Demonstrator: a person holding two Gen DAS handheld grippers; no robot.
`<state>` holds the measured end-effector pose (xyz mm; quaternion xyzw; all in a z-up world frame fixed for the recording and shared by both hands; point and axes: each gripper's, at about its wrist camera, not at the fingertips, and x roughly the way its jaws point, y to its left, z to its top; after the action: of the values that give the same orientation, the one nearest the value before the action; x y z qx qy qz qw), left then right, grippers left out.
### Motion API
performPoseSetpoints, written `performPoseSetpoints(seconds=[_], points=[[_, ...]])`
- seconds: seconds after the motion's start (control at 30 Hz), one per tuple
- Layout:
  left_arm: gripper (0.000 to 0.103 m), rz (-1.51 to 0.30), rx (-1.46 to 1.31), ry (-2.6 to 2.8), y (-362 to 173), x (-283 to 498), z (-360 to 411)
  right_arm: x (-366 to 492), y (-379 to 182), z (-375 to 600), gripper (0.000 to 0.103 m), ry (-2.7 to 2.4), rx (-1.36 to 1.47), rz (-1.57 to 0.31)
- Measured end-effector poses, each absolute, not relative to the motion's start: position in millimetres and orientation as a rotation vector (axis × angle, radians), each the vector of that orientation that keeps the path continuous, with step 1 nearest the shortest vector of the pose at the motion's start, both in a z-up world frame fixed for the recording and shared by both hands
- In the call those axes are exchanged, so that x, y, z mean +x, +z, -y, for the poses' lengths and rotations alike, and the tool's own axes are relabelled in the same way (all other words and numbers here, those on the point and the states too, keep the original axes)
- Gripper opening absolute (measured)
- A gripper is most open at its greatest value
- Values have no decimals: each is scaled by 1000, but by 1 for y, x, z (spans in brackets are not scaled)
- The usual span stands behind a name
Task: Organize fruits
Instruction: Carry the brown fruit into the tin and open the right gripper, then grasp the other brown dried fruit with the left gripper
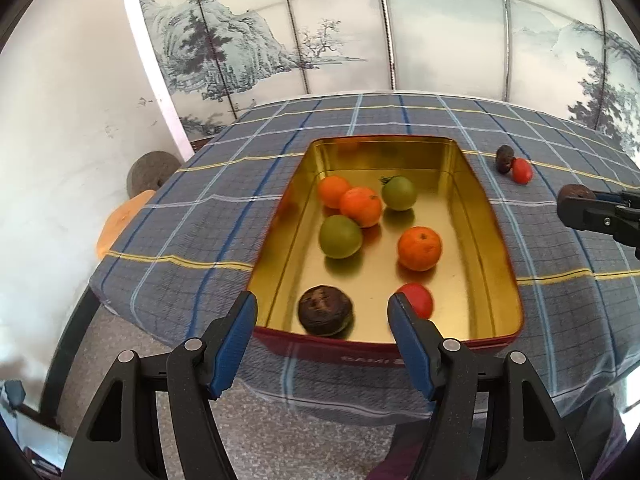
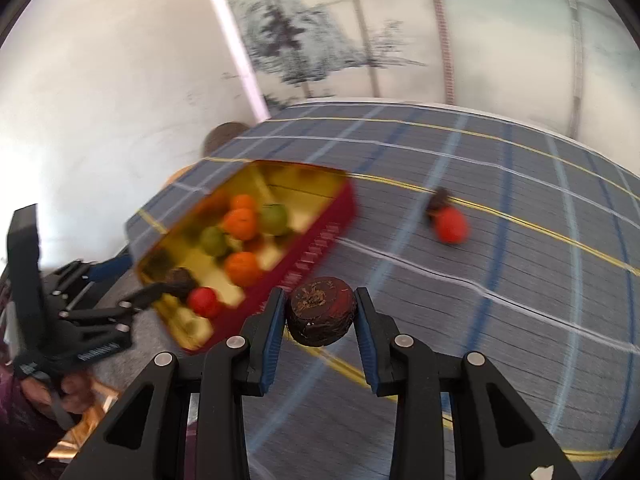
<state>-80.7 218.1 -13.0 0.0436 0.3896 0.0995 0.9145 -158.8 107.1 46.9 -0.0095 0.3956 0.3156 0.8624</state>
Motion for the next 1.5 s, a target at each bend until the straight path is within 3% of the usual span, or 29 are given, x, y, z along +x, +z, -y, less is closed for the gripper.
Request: performPoseSetpoints(seconds=[0.57, 1.07, 1.1, 1.13, 1.17, 1.23, 1.4, 1.5], points=[[71, -778, 73, 284, -12, -99, -256, -156, 37, -229, 32, 837, -176, -874], [72, -781, 66, 308, -13, -105, -269, -142, 19, -267, 32, 836, -238, -902], [72, -781, 67, 308, -13, -105, -270, -140, 20, -267, 33, 833, -234, -897], [72, -781, 69, 309, -13, -105, -270, -138, 21, -266, 41, 833, -219, -895], [72, -781, 71, 309, -12, -105, -270, -137, 24, -263, 55, 829, -197, -889], [73, -777, 75, 314, -11, -106, -269, -136, 33, -253, 66, 822, -149, -849], [74, -777, 81, 318, -9, -106, -267, -138, 52, -228, 67, 801, -100, -775], [77, -777, 88, 317, -9, -105, -266, -140, 53, -202, 74, 744, -101, -743]])
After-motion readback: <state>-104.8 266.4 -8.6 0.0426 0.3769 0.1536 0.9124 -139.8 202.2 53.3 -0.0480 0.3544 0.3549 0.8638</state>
